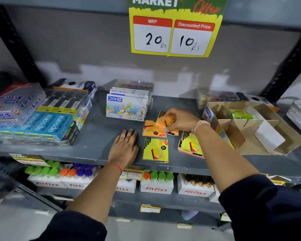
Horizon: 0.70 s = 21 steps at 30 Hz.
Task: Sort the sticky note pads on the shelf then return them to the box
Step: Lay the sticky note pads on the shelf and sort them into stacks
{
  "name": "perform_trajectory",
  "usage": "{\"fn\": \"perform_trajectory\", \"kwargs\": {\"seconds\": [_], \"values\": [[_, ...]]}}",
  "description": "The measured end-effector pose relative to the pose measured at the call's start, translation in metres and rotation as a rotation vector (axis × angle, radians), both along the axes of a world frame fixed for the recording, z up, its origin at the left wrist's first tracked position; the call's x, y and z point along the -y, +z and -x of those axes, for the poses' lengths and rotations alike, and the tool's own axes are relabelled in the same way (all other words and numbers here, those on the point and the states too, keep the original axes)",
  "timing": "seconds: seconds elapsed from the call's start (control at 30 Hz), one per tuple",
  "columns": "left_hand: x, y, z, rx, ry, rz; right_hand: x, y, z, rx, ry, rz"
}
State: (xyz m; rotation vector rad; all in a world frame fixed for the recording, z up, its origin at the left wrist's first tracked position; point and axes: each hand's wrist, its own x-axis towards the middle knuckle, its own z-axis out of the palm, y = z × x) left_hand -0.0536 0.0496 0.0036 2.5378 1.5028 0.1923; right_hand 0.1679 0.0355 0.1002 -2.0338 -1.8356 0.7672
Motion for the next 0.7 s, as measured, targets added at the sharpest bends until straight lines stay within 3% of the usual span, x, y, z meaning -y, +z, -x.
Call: {"fn": "perform_trajectory", "kwargs": {"seconds": [0.7], "values": [[0.0,-0.001,0.0,0.035,-0.009,0.009,-0.032,-0.043,0.022,0.257,0.179,0.043]]}}
